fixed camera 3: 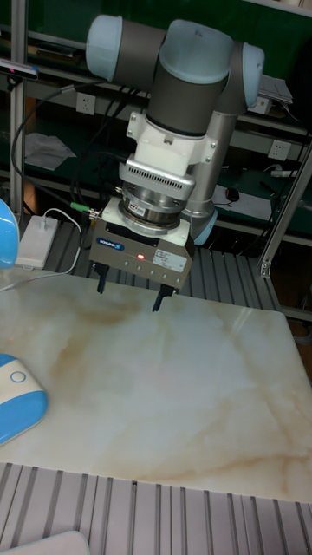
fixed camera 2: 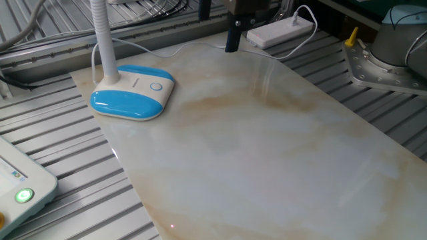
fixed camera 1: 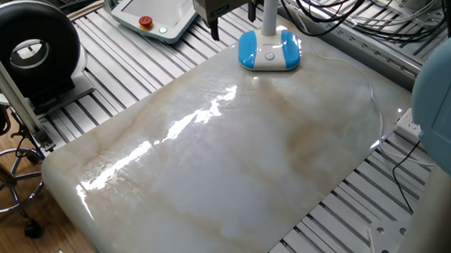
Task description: Turn on the desk lamp by pressing the button
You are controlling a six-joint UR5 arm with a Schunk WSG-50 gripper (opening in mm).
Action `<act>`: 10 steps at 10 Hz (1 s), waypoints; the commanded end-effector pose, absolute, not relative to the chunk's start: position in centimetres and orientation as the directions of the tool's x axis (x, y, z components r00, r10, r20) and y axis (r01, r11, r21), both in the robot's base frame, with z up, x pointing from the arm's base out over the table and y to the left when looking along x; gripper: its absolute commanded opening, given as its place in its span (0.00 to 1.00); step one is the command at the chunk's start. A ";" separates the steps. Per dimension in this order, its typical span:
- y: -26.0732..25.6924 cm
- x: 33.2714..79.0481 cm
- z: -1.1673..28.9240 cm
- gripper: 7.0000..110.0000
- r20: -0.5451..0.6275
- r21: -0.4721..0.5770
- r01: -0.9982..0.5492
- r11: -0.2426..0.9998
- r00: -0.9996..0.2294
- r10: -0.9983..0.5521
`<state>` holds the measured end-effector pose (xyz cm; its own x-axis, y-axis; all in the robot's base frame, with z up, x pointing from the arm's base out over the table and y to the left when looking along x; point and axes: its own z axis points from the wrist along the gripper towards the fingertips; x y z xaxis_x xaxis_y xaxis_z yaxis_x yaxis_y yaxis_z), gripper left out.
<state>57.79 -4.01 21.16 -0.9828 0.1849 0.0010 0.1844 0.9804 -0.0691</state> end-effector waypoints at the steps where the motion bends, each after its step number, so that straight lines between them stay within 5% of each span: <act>1: -5.3 57.7 20.1 0.79 0.039 -0.114 0.229 0.967 -0.971 0.235; 10: -10.2 62.0 11.9 0.79 -0.076 -0.076 0.271 0.960 -0.961 0.265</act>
<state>61.20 -9.36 13.75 -0.9692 0.2419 -0.0459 0.2454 0.9641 -0.1012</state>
